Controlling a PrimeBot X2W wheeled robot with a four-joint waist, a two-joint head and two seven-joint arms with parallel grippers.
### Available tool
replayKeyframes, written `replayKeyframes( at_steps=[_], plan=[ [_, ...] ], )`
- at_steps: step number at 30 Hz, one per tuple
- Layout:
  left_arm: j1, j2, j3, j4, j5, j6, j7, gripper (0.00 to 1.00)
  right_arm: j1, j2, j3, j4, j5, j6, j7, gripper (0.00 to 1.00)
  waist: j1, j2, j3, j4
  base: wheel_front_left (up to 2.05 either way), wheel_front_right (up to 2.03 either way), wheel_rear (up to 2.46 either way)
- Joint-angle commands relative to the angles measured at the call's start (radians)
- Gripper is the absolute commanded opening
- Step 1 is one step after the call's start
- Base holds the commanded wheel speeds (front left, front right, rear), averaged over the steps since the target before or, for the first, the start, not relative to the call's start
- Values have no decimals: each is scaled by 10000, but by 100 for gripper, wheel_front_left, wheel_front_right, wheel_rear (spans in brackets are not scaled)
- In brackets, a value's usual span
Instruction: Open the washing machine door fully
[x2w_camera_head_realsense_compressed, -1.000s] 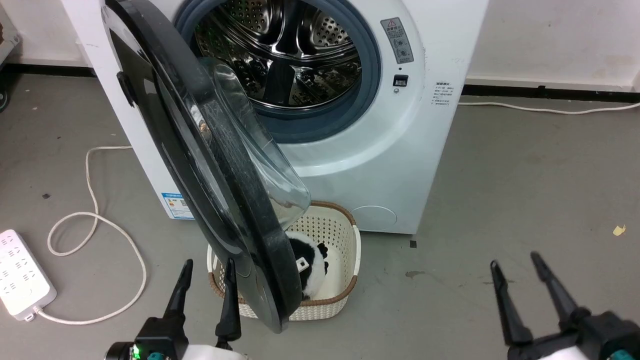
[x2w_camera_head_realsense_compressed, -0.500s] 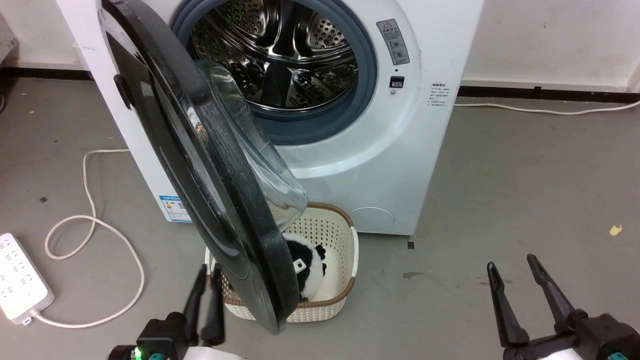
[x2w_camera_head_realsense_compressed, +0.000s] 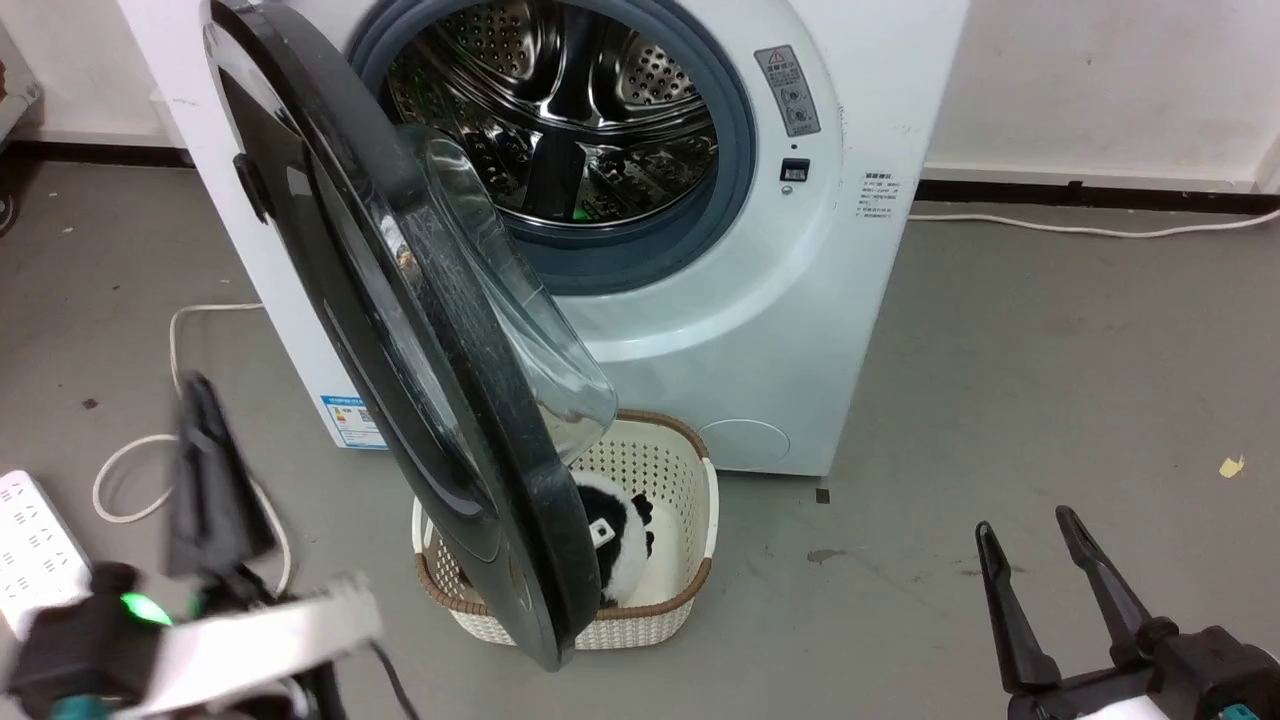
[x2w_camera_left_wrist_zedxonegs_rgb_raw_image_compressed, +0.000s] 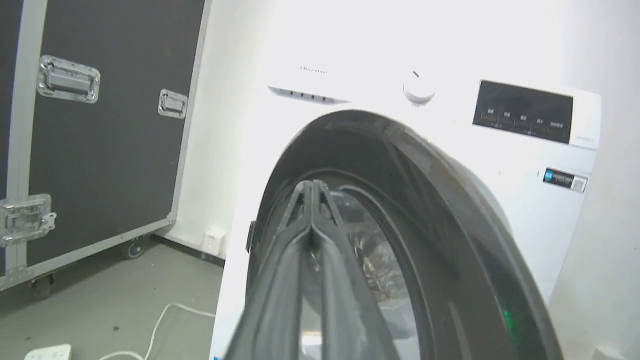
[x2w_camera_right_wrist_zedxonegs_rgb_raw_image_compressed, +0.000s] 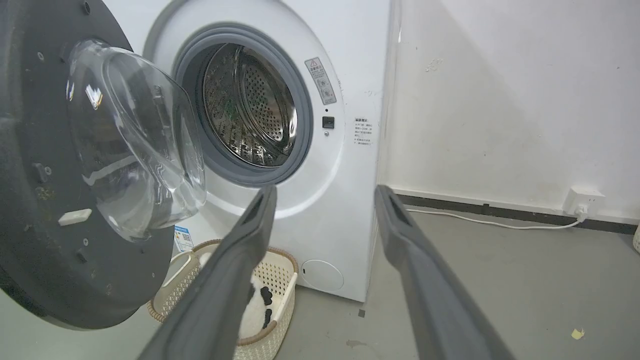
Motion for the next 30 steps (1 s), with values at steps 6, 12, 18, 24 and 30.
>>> replayKeyframes(
  at_steps=[6,12,18,24,30],
  plan=[
    [-1059,14,165,-1808,165,85,-49,0,16,58,-143,-14,-77,-7,-45,100,0,0,-58,-71,0,0,0],
    [-1264,14,-636,-2652,1015,-207,-49,0,14,59,-93,-13,-104,-7,-45,100,0,0,-63,-140,0,0,0],
    [-813,14,-2577,-1923,1721,-782,-49,0,61,59,-48,13,-60,-7,-45,100,0,0,-33,-192,0,0,0],
    [-89,14,-4534,406,1468,-1012,555,0,-67,60,30,54,27,-7,-45,100,0,0,242,-284,0,0,0],
    [-363,14,-4811,2161,1031,-799,906,0,-150,60,1,43,50,-7,-45,100,0,0,481,-311,0,0,0]
  ],
)
